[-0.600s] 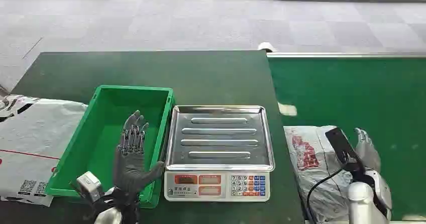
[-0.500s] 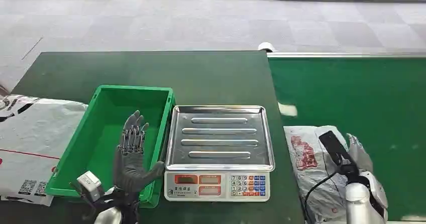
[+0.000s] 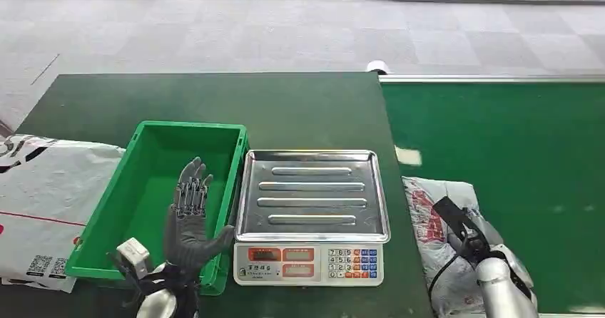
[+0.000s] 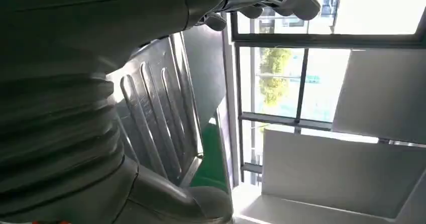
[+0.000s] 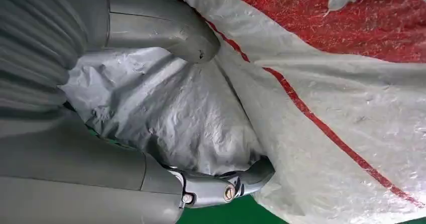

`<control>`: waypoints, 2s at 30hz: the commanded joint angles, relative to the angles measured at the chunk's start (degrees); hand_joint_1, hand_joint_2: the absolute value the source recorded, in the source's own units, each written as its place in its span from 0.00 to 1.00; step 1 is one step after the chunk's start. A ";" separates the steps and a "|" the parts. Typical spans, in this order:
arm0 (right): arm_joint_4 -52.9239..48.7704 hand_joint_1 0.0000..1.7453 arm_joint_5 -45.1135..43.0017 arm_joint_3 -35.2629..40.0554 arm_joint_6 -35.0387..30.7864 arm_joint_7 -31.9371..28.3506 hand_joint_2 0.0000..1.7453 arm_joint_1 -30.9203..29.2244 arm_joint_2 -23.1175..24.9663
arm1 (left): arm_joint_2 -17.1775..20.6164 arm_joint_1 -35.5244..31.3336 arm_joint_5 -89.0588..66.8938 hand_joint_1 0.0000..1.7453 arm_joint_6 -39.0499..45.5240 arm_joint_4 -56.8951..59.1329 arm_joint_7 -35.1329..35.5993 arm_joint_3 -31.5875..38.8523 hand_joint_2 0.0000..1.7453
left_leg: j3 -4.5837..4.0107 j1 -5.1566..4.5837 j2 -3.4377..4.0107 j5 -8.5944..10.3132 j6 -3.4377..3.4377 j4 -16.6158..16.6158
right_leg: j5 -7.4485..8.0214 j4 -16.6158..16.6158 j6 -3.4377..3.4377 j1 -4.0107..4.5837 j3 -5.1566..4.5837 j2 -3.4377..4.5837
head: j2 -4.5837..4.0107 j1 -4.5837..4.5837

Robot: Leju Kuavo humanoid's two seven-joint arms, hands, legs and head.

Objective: Moved the parcel from conveyor to table for the left to box.

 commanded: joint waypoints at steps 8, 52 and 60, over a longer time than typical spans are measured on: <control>2.77 1.00 -1.92 3.92 0.09 -2.15 1.00 0.08 -0.77 | 1.48 -0.43 0.48 0.00 0.63 0.93 0.65 -0.67 1.00 | 0.02 0.04 -0.05 0.11 -0.01 -0.06 | 0.12 -0.12 -0.04 0.06 0.07 -0.06 | 0.00 -0.02; -19.99 1.00 -29.64 9.23 -13.73 -19.29 1.00 -19.70 3.15 | 3.43 -5.99 2.51 0.00 -0.60 6.17 -2.41 -5.51 1.00 | -0.73 -0.10 0.82 0.05 0.02 0.09 | 0.29 0.25 -0.01 -0.11 -0.55 0.77 | 0.00 0.00; 3.21 1.00 -27.26 15.06 -4.24 -16.17 0.00 -42.87 12.01 | 3.45 -11.34 3.46 0.00 -0.31 9.61 -2.41 -6.25 1.00 | -1.42 -0.20 1.05 1.13 -0.01 0.06 | 1.36 0.41 -0.06 -0.19 -1.61 1.00 | 0.00 0.02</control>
